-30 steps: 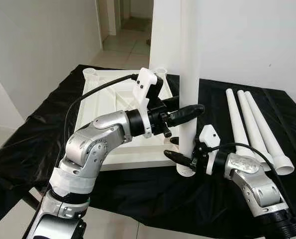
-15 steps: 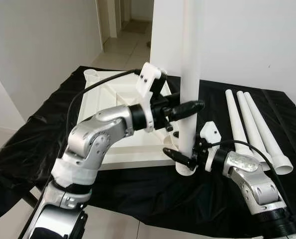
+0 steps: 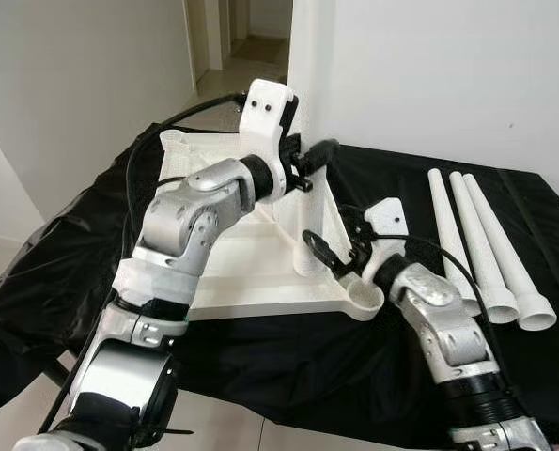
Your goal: Building children table
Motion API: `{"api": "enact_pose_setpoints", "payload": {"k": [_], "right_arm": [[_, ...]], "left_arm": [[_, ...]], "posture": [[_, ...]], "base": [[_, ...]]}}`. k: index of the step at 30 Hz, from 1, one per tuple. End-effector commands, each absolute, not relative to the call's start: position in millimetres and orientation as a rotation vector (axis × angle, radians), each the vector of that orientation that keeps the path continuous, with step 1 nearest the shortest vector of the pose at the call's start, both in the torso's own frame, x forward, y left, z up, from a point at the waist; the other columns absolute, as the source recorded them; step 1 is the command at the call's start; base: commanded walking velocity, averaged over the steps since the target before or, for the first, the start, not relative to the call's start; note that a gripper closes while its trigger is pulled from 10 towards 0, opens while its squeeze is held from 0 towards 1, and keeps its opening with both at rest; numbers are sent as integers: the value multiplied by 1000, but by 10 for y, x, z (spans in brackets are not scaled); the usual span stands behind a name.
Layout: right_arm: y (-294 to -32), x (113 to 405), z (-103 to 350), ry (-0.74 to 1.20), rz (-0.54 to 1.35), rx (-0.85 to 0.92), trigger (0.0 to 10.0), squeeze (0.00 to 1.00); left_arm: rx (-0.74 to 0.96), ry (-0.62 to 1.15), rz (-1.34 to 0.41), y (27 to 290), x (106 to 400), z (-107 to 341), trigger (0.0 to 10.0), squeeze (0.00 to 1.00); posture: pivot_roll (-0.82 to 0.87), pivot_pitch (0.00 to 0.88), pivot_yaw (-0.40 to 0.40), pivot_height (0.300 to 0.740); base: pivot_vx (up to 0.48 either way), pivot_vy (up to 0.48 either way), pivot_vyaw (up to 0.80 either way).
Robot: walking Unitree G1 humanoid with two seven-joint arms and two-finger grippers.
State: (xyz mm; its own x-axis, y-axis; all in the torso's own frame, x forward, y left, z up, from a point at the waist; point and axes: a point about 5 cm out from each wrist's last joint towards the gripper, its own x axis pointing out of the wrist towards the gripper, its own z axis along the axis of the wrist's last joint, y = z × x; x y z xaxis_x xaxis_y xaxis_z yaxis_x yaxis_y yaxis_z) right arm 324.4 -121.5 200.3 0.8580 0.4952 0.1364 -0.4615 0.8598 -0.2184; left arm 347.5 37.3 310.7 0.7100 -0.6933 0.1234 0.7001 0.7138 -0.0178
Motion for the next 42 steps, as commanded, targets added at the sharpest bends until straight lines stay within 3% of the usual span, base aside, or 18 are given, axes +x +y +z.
{"api": "enact_pose_setpoints", "payload": {"k": [1, 12, 23, 42], "right_arm": [[-1223, 3271, 2009, -191, 477, -196, 10000, 0], [-888, 3581, 2029, -160, 308, -138, 10000, 0], [-619, 3739, 2142, -183, 266, -139, 10000, 0], [-661, 3858, 2100, -170, 126, -192, 10000, 0]], "left_arm": [[-57, -140, -744, 379, 3482, 3177, 10000, 0], [-71, -180, -553, 163, 3518, 3411, 10000, 0], [-95, -195, -556, -5, 3447, 3464, 10000, 0], [-99, -212, -544, -53, 3431, 3506, 10000, 0]], "posture": [[5, 10, 14, 740], [25, 10, 6, 740], [39, 13, -7, 740], [38, 11, -14, 740]], "base": [[0, 0, 0], [0, 0, 0], [0, 0, 0], [0, 0, 0]]}}
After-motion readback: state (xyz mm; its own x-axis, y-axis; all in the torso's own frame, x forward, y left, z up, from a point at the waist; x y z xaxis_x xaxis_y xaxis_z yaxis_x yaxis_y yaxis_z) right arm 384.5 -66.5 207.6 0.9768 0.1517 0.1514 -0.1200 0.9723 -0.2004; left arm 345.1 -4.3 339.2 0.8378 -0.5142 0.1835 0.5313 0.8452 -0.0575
